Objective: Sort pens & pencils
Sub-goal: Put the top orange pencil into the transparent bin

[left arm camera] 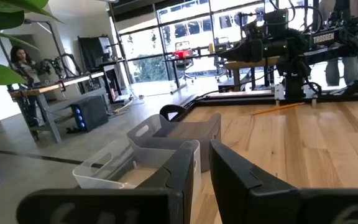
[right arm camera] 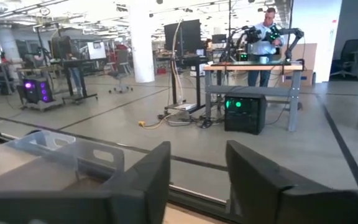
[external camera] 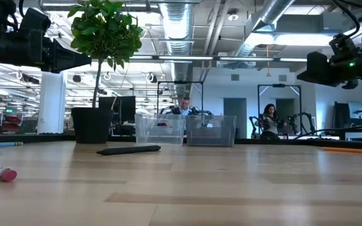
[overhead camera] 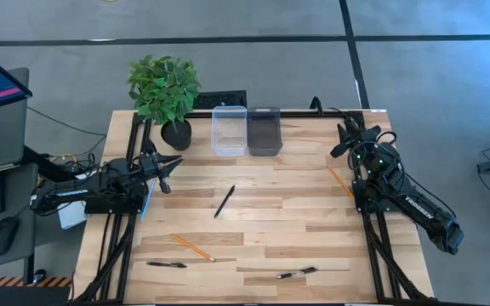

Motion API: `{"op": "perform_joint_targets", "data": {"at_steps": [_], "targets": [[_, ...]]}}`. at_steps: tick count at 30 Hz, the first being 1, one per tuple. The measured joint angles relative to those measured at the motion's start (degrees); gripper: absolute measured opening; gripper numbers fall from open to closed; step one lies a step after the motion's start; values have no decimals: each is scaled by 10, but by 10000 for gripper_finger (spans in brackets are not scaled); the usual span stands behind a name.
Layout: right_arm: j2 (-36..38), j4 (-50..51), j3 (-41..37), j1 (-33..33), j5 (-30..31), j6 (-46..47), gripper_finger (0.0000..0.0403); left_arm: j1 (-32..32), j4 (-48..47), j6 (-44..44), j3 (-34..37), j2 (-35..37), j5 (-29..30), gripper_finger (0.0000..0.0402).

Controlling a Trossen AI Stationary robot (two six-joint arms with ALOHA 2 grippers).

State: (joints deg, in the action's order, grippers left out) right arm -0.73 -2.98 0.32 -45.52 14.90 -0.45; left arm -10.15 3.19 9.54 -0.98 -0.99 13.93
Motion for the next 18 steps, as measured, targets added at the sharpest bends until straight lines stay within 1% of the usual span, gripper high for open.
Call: {"op": "perform_joint_targets", "data": {"at_steps": [4, 6, 7, 10, 12, 13, 18], "targets": [[0, 0, 0, 1, -1, 2, 230, 0, -3, 3, 0, 0, 0, 43], [0, 6, 2, 7, -10, 7, 241, 0, -5, -4, 0, 0, -1, 43], [-1, 31, 12, 12, -13, 8, 244, 0, -5, -9, 0, 0, -4, 43], [-11, 125, 61, 36, -13, 9, 246, 0, -6, -18, -1, 0, -19, 43], [-34, 185, 94, 54, -13, 33, 244, 0, -7, -18, -1, 0, -27, 43], [-50, 201, 106, 62, -11, 54, 243, 0, -7, -18, -1, 0, -30, 43], [-117, 209, 139, 100, -1, 148, 239, 0, -8, -18, -1, 0, -30, 43]]}}
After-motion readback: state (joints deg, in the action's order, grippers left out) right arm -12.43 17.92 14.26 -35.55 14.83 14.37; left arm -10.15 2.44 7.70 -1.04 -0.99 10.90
